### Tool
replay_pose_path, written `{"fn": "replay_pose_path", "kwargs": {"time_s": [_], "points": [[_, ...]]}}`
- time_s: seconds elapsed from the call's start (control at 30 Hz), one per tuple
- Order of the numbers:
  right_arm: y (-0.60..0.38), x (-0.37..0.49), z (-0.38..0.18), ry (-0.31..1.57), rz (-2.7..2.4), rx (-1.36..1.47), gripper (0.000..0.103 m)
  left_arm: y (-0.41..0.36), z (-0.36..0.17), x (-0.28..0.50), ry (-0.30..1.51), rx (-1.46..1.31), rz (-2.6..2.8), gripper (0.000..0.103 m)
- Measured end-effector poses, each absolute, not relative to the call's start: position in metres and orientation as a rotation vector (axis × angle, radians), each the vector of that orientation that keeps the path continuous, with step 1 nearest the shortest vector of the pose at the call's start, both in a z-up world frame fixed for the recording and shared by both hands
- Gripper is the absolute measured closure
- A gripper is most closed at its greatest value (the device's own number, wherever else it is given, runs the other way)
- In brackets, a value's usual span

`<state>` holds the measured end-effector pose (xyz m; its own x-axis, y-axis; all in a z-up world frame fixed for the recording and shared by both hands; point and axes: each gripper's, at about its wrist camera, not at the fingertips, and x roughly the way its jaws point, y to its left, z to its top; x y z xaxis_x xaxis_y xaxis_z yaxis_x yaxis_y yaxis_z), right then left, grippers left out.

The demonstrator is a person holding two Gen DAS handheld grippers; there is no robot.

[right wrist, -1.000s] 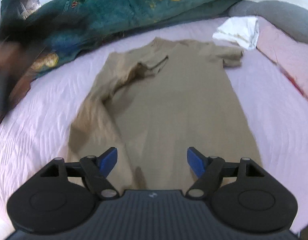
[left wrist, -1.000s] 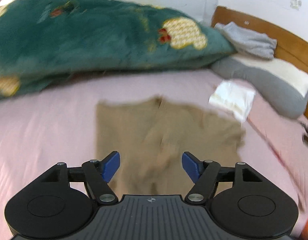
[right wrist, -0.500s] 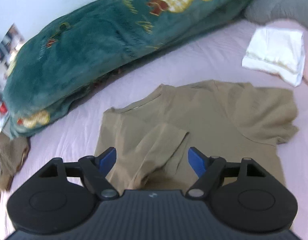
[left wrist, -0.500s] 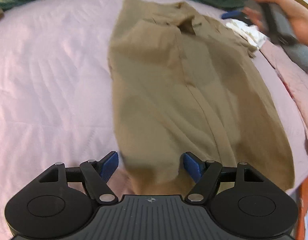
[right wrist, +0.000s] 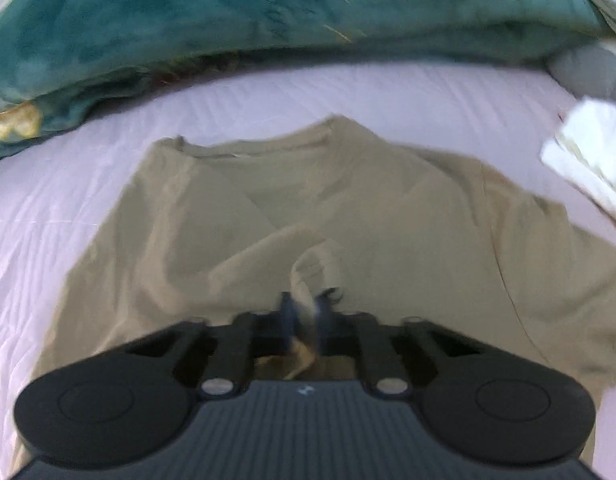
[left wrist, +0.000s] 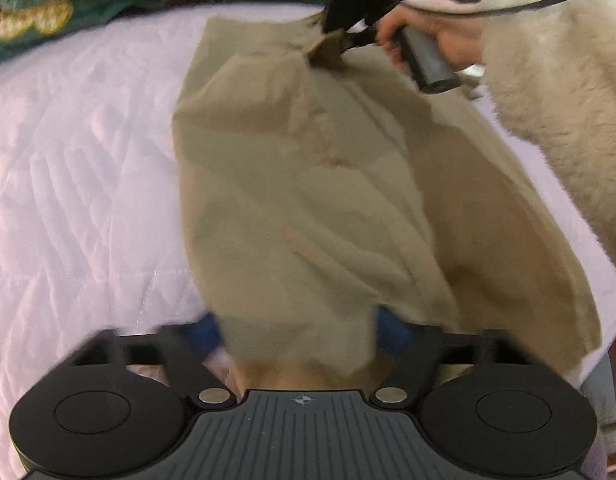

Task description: Fold clothes

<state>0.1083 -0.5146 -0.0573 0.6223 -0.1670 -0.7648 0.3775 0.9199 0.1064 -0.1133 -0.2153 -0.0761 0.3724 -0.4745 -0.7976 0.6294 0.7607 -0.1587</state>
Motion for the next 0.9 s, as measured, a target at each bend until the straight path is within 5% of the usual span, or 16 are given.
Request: {"fn": "replay_pose_path", "kwargs": {"time_s": [0.03,0.13,0.33,0.5,0.6,0.9], "points": [[-0.512,0.108,-0.053,0.829,-0.317,0.235,0.097,-0.212,-0.074,-0.114,0.95,0.178,-0.726,0.066],[-0.508,0.112,-0.033,0.765,-0.329,0.11,0.097,-0.201,-0.076,-0.11,0.96,0.169,-0.759,0.076],[-0.54,0.132,-0.01,0.743,-0.337,0.067,0.095,-0.185,-0.08,-0.098,1.007,0.119,-0.819,0.076],[-0.549,0.112,-0.028,0.833,-0.295,0.188,0.055,-0.168,-0.083,-0.088,1.084,-0.014,-0.865,0.064],[-0.526,0.057,-0.015,0.852,-0.269,0.288,0.05,-0.155,-0.081,-0.084,1.123,-0.082,-0.88,0.041],[-0.395,-0.163,-0.066,1.043,-0.061,0.542,0.043,-0.149,-0.07,-0.097,1.067,-0.012,-0.862,0.035]]}}
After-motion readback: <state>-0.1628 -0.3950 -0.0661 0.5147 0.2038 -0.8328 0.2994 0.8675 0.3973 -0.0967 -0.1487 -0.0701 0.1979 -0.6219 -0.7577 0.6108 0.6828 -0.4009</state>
